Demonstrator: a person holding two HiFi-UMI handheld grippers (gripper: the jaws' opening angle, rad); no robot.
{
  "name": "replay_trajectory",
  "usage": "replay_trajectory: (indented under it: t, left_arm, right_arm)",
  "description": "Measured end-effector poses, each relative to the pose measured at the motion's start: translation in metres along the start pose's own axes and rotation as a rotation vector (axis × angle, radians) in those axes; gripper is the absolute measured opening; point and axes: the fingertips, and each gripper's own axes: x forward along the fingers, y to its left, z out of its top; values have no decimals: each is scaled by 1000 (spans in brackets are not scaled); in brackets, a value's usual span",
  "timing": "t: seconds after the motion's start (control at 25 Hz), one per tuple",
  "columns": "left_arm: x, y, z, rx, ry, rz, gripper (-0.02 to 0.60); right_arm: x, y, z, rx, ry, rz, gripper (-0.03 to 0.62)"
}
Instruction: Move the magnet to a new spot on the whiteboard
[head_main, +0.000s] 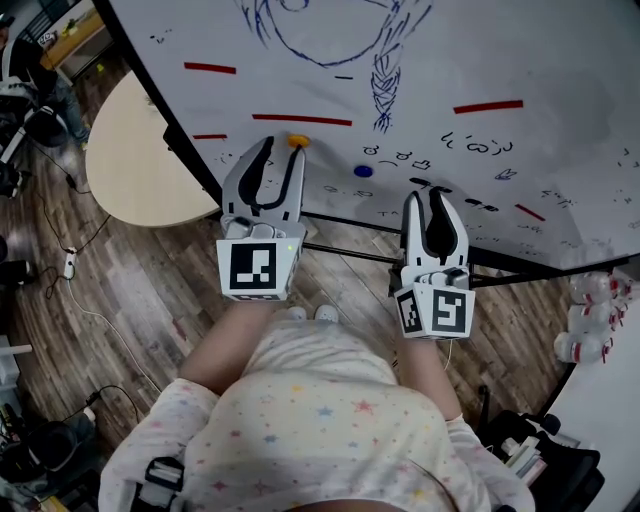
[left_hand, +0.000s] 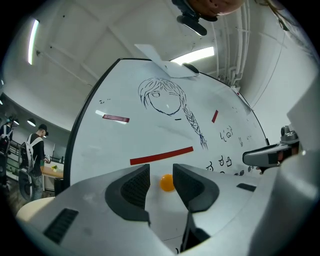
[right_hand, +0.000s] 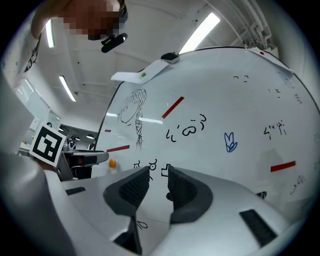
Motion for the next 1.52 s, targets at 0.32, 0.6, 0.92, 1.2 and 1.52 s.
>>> replay_trajectory:
  t: [0.32,0.6,0.92,1.2,1.52]
  left_arm:
    - [-14,19,-3,-10,-7,6,99]
    - [-23,21,-11,-46,8,-29,41]
    - [-32,16,-18,-91,12,-81,20]
    - [-44,16,-29,-108,44,-97,17]
    - [-52,24,-33,-108,65,-90,14]
  right_arm:
    - [4,8,-1,7,1,21,109]
    - [7,19,0,-1,6,38,94]
    - [5,27,0,-17,6,46,18]
    - [12,40,-1,-20,14,70,0]
    - [12,48,-7,-23,22,87,0]
